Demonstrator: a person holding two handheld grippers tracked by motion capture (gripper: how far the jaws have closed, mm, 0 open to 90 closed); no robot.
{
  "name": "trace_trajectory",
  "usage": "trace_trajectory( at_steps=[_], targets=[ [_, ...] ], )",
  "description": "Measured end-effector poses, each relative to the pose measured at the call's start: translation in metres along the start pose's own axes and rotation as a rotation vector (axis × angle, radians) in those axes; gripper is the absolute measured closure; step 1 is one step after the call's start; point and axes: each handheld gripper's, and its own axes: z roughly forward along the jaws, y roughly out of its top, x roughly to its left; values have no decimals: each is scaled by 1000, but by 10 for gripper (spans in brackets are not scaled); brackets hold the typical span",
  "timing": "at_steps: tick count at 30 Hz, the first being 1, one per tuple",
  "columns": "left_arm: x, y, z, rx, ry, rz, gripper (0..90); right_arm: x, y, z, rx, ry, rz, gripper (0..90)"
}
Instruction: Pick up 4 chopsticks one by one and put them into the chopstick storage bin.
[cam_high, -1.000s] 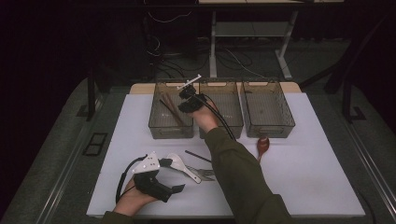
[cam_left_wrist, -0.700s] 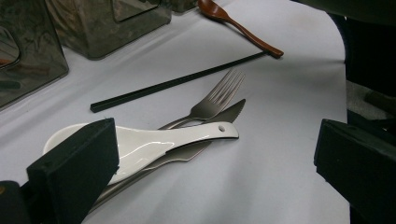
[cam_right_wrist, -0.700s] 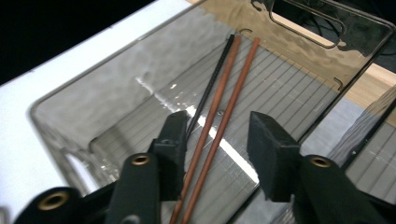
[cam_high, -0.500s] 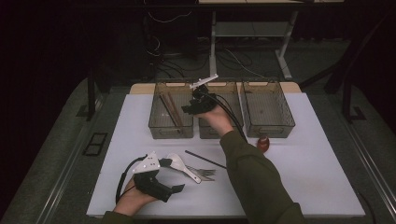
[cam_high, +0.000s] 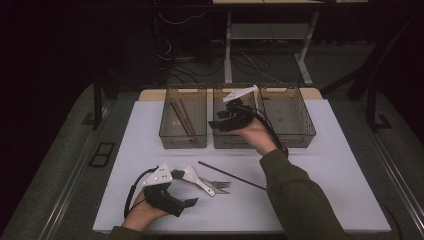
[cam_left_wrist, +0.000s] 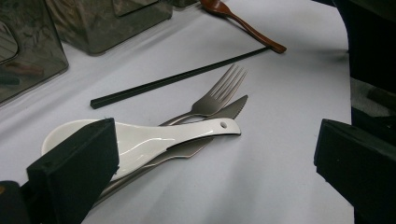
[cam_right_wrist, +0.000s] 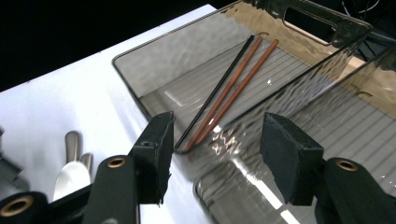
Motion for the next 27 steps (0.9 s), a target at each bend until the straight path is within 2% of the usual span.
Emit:
trace_trajectory(
  at_steps=[7, 11, 16, 27],
  targets=[
    [0, 0, 0, -6, 3, -5, 0, 3, -15, -23, -20, 16, -15, 437],
    [0, 0, 1, -4, 3, -6, 0, 7, -26, -34, -5, 27, -24, 437],
    [0, -1, 1, -4, 5, -7, 0, 8, -44, -44, 1, 22, -36, 434],
    [0, -1, 1, 0, 8, -8, 0, 12, -82, -63, -2, 37, -30, 443]
  ],
)
